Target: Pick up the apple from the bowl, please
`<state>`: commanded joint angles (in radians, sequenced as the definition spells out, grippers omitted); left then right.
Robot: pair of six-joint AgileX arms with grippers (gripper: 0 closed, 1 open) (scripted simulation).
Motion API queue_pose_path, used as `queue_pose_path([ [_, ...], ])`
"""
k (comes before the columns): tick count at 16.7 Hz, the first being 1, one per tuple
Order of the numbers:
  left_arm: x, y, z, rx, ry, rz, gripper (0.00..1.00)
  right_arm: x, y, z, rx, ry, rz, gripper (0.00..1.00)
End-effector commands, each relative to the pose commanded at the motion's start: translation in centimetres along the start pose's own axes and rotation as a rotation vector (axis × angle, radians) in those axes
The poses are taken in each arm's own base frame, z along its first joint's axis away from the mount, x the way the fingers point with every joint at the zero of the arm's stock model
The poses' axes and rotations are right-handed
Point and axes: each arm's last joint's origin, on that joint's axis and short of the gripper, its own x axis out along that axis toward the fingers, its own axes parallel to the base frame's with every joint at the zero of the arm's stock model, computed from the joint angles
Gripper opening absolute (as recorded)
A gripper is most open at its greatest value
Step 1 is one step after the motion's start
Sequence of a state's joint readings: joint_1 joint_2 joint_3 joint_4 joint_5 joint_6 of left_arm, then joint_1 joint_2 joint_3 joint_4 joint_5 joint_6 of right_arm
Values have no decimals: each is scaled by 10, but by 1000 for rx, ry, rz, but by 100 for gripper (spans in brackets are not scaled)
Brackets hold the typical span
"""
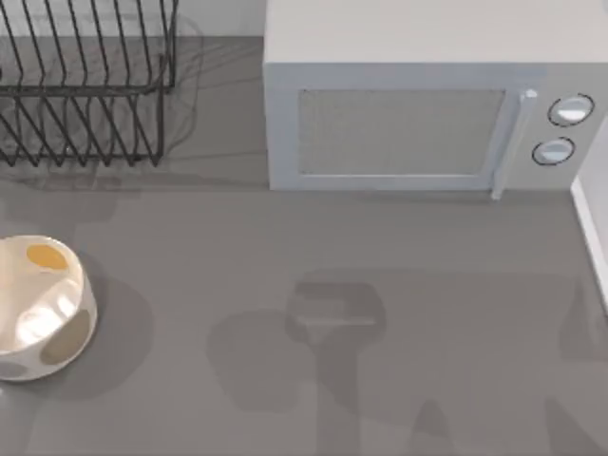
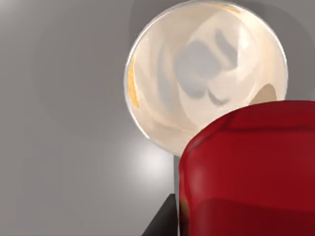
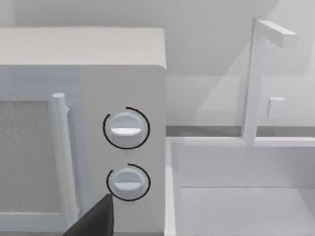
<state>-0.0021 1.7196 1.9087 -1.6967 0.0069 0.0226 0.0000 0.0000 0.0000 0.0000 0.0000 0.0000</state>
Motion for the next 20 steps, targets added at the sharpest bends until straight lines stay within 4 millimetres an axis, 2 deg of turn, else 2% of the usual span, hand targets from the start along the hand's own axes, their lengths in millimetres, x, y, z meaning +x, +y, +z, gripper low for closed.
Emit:
queue_pose_path([
  [2,-8,0,-4,0,-2,0,0,0,0,0,0,0,0,100],
  [7,-7,1,-2,-3,2,1,0,0,0,0,0,0,0,100],
  [10,5,-21,17,-4,14,-2,0,0,0,0,0,0,0,100],
  [12,21,-54,37,-4,30,-4,0,0,0,0,0,0,0,100],
  [15,54,-127,58,-1,51,-2,0,0,0,0,0,0,0,100],
  [18,86,-196,62,-1,62,3,0,0,0,0,0,0,0,100],
  [20,100,-222,61,-1,64,5,0,0,0,0,0,0,0,100],
])
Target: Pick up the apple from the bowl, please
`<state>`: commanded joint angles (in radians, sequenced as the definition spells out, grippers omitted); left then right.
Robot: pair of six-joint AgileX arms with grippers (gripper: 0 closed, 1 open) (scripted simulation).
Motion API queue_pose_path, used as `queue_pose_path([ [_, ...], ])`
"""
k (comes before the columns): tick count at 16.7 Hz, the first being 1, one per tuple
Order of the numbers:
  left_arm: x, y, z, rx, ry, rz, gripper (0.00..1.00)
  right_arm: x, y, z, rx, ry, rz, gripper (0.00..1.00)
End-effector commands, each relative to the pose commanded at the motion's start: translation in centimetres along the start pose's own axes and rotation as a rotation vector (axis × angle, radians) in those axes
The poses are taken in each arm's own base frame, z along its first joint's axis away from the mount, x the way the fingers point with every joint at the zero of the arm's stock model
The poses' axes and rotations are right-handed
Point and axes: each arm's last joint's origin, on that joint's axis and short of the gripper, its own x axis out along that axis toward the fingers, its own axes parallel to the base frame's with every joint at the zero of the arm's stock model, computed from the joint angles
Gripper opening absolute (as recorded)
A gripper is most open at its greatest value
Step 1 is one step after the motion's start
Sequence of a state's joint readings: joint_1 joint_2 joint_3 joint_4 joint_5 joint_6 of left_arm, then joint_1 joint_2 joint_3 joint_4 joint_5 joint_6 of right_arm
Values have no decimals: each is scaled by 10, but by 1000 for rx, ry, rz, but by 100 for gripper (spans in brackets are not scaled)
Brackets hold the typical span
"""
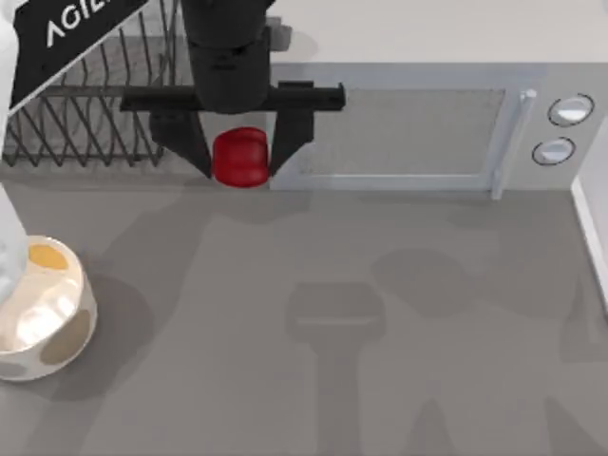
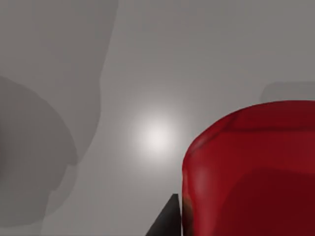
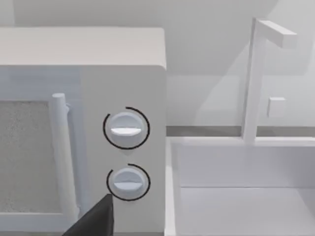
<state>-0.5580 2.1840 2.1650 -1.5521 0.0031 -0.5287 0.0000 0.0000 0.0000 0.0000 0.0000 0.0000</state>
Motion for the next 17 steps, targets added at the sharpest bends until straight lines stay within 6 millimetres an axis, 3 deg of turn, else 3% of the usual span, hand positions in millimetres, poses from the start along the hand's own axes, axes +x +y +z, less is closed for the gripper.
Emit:
queue_pose_path([
  [8,13,-5,2,-1,4,1,0,0,0,0,0,0,0,100],
  [14,87,-8,4,0,-2,-1,0,0,0,0,0,0,0,100],
  [17,111,-6,0,0,-1,0,0,0,0,0,0,0,0,100],
])
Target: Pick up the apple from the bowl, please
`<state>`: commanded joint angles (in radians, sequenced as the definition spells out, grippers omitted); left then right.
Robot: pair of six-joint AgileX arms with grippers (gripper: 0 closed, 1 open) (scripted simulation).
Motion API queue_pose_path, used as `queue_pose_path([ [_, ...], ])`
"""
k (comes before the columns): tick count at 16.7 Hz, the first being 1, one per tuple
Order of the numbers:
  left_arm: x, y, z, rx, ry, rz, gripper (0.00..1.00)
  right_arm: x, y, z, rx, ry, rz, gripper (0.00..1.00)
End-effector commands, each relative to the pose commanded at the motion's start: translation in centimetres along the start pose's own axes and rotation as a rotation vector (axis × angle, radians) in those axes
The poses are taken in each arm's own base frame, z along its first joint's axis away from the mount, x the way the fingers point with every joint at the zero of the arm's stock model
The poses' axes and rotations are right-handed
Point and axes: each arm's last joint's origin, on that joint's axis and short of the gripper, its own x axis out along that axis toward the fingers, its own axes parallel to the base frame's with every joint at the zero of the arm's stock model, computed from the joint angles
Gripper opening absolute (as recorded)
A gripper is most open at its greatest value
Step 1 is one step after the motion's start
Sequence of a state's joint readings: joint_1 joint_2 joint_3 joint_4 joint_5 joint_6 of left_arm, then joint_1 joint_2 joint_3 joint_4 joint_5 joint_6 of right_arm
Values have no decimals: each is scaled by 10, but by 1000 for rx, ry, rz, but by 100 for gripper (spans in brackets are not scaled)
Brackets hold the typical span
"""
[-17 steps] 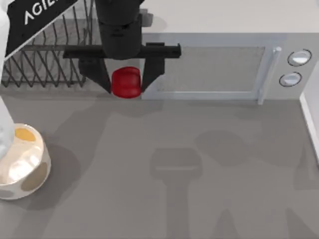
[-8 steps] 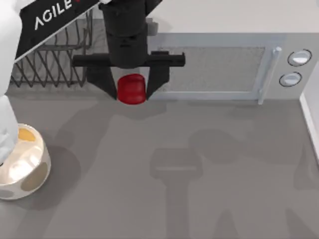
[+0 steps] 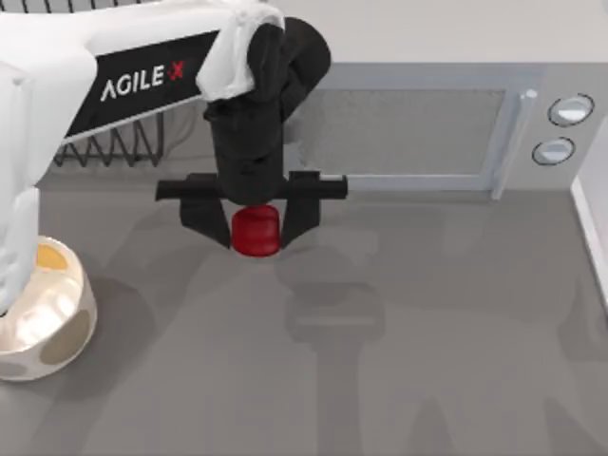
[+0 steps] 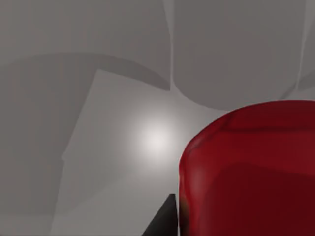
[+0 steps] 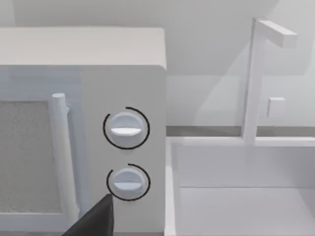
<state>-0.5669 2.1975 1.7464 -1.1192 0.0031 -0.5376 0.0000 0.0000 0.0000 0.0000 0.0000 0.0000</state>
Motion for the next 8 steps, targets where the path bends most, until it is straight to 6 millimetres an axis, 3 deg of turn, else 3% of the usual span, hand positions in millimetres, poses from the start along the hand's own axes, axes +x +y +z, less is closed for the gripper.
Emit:
queue_pose_path([
  [5,3,0,0,0,0,0,0,0,0,0,0,0,0,100],
  [8,3,0,0,0,0,0,23,0,0,0,0,0,0,100],
])
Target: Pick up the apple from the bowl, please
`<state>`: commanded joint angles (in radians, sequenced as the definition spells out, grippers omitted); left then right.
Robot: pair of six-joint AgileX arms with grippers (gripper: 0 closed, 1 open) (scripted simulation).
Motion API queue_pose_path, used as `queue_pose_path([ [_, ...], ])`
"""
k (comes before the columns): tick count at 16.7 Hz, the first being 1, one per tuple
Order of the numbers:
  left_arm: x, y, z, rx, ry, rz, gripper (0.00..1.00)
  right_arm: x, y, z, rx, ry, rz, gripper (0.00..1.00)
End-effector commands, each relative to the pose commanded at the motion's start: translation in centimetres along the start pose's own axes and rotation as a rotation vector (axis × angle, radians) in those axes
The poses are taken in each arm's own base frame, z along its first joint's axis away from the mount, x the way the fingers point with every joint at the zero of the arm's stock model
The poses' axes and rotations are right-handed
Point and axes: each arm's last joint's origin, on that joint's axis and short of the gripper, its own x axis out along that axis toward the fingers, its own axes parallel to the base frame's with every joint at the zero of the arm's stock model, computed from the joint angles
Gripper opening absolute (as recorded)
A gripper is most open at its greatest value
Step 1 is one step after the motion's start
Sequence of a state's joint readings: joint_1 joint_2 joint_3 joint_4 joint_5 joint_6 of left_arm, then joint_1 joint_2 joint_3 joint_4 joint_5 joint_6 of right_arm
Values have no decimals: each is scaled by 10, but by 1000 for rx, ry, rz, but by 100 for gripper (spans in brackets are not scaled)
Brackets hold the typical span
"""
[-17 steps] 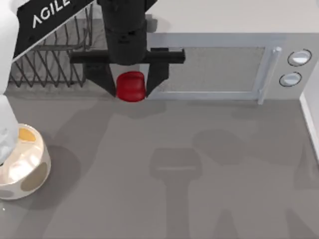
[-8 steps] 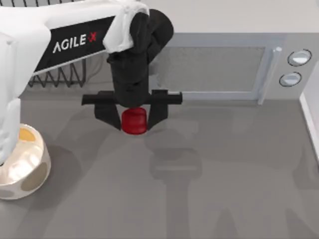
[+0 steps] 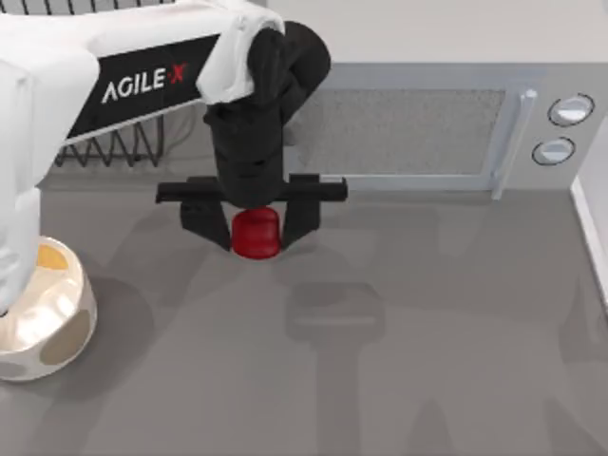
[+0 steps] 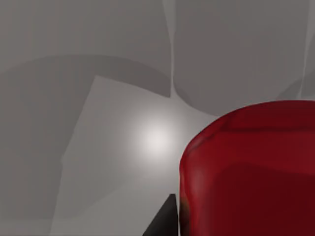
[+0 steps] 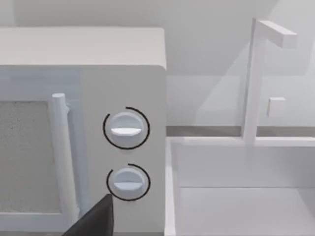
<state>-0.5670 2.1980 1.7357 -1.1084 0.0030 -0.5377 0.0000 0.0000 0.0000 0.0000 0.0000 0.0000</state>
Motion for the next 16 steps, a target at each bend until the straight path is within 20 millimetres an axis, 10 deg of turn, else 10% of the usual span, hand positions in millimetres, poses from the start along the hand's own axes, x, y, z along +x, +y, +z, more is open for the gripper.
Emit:
queue_pose_path([
  [10,0,0,0,0,0,0,98,0,0,0,0,0,0,100],
  [16,0,0,0,0,0,0,100,0,0,0,0,0,0,100],
])
